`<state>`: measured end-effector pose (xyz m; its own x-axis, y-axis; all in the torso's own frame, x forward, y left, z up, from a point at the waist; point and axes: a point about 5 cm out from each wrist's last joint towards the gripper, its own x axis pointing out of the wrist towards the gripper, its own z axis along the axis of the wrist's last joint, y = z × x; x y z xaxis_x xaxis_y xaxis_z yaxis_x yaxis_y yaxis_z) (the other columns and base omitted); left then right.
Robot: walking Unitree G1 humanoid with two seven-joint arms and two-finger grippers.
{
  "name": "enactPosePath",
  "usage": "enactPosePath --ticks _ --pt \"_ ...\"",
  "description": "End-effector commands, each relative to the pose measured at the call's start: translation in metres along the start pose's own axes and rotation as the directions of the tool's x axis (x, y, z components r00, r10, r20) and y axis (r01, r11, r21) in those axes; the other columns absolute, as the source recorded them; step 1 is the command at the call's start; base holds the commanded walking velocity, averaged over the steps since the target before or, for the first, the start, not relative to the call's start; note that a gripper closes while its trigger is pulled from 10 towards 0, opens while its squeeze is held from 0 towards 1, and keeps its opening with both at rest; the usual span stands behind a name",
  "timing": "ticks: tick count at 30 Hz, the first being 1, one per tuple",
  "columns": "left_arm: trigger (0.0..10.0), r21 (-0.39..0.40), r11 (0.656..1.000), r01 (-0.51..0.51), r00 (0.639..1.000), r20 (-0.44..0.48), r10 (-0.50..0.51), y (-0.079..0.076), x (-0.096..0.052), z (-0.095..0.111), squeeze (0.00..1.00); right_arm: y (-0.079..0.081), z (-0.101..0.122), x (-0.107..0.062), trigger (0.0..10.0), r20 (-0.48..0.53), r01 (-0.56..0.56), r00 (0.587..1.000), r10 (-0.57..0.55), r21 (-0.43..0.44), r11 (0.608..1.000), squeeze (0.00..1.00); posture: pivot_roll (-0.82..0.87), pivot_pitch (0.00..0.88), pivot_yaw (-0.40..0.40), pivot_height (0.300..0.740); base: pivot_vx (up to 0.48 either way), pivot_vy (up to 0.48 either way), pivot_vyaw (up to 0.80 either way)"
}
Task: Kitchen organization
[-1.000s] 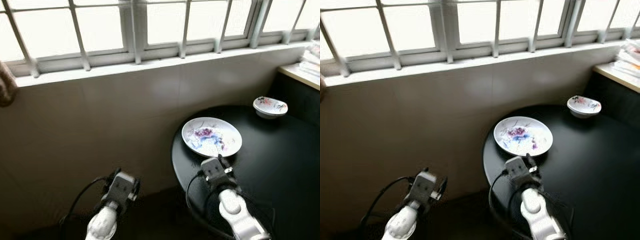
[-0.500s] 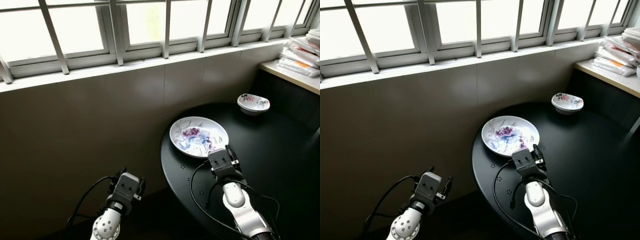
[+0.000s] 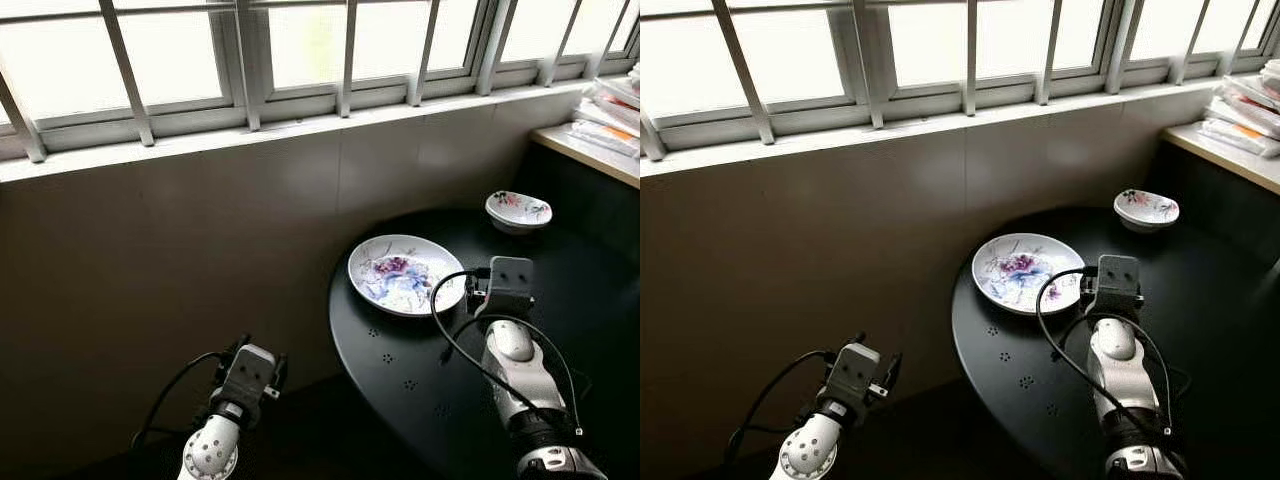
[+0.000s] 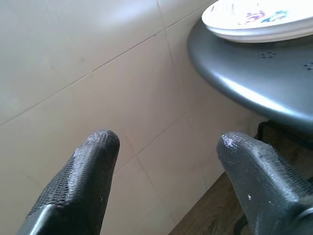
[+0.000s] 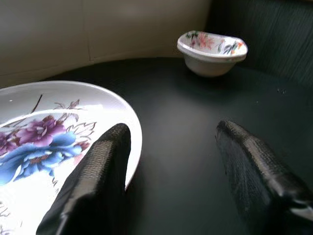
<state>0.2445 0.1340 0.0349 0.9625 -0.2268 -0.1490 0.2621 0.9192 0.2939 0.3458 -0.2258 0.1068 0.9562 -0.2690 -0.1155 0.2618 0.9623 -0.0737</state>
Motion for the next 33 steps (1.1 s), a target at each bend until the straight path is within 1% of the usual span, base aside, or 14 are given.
enactPosePath --ticks 1,2,6,10,12,16,19,21,22,23,24,25,28,33 --pt "10.0 0.004 1.0 0.006 1.0 -0.007 -0.006 -0.001 0.001 -0.001 0.0 0.005 -0.001 0.005 10.0 -0.061 -0.037 0.997 0.041 0.073 0.997 0.0 -0.05 0.0 0.011 0.74 0.0 0.0 0.0" --pt "10.0 0.004 1.0 0.007 1.0 -0.007 -0.007 -0.001 0.001 -0.001 0.0 0.007 -0.004 0.009 10.0 -0.111 -0.059 0.991 0.073 0.125 0.99 0.0 -0.05 0.0 0.011 0.74 0.0 0.0 0.0" --pt "10.0 0.005 1.0 0.008 1.0 -0.007 -0.008 0.0 0.002 -0.001 0.0 0.012 -0.006 0.013 10.0 -0.161 -0.101 0.979 0.127 0.163 0.981 0.0 -0.05 0.0 0.013 0.74 0.0 0.0 0.0" --pt "10.0 0.006 1.0 0.009 1.0 -0.008 -0.009 0.0 0.003 -0.002 0.0 0.016 -0.008 0.015 10.0 -0.198 -0.121 0.968 0.157 0.184 0.975 0.0 -0.05 0.0 0.013 0.74 0.0 0.0 0.0" --pt "10.0 0.006 1.0 0.009 1.0 -0.009 -0.009 0.0 0.003 -0.002 0.0 0.015 -0.009 0.017 10.0 -0.22 -0.104 0.964 0.151 0.212 0.972 0.0 -0.04 0.0 0.012 0.74 0.0 0.0 0.0" --pt "10.0 0.008 1.0 0.007 1.0 -0.009 -0.007 0.0 0.003 -0.002 0.0 0.007 -0.01 0.019 10.0 -0.269 0.01 0.961 0.069 0.282 0.959 0.0 -0.04 0.0 0.009 0.74 0.0 0.0 0.0" --pt "10.0 0.009 1.0 0.006 1.0 -0.008 -0.005 0.001 0.002 -0.002 0.0 0.003 -0.008 0.021 10.0 -0.262 0.043 0.964 0.035 0.283 0.958 0.0 -0.03 0.0 0.01 0.74 0.0 0.0 0.0" --pt "10.0 0.009 1.0 0.004 1.0 -0.009 -0.004 0.001 0.002 -0.002 0.0 0.003 -0.006 0.022 10.0 -0.244 0.044 0.969 0.019 0.251 0.967 0.0 -0.04 0.0 0.014 0.74 0.0 0.0 0.0" --pt "10.0 0.009 1.0 0.004 1.0 -0.009 -0.004 0.001 0.002 -0.002 0.0 0.003 -0.006 0.022 10.0 -0.244 0.044 0.969 0.019 0.251 0.967 0.0 -0.04 0.0 0.014 0.74 0.0 0.0 0.0" --pt "10.0 0.008 1.0 0.006 1.0 -0.01 -0.006 0.001 0.002 -0.002 0.0 0.007 -0.011 0.02 10.0 -0.273 0.039 0.961 0.036 0.265 0.964 0.0 -0.04 0.0 0.015 0.74 0.0 0.0 0.0" --pt "10.0 0.008 1.0 0.009 1.0 -0.011 -0.009 0.001 0.002 -0.002 0.0 0.01 -0.018 0.017 10.0 -0.308 0.032 0.949 0.065 0.301 0.953 0.0 -0.04 0.0 0.015 0.74 0.0 0.0 0.0" --pt "10.0 0.008 1.0 0.009 1.0 -0.011 -0.009 0.001 0.002 -0.002 0.0 0.01 -0.018 0.017 10.0 -0.308 0.032 0.949 0.065 0.301 0.953 0.0 -0.04 0.0 0.015 0.74 0.0 0.0 0.0" --pt "10.0 0.009 1.0 0.011 1.0 -0.013 -0.01 0.001 0.002 -0.003 0.0 0.018 -0.023 0.015 10.0 -0.321 -0.03 0.938 0.133 0.305 0.952 0.0 -0.04 0.0 0.018 0.74 0.0 0.0 0.0" --pt "10.0 0.009 1.0 0.014 1.0 -0.014 -0.014 0.0 0.003 -0.003 0.0 0.02 -0.027 0.013 10.0 -0.34 -0.053 0.925 0.168 0.324 0.945 0.0 -0.04 0.0 0.018 0.74 0.0 0.0 0.0"
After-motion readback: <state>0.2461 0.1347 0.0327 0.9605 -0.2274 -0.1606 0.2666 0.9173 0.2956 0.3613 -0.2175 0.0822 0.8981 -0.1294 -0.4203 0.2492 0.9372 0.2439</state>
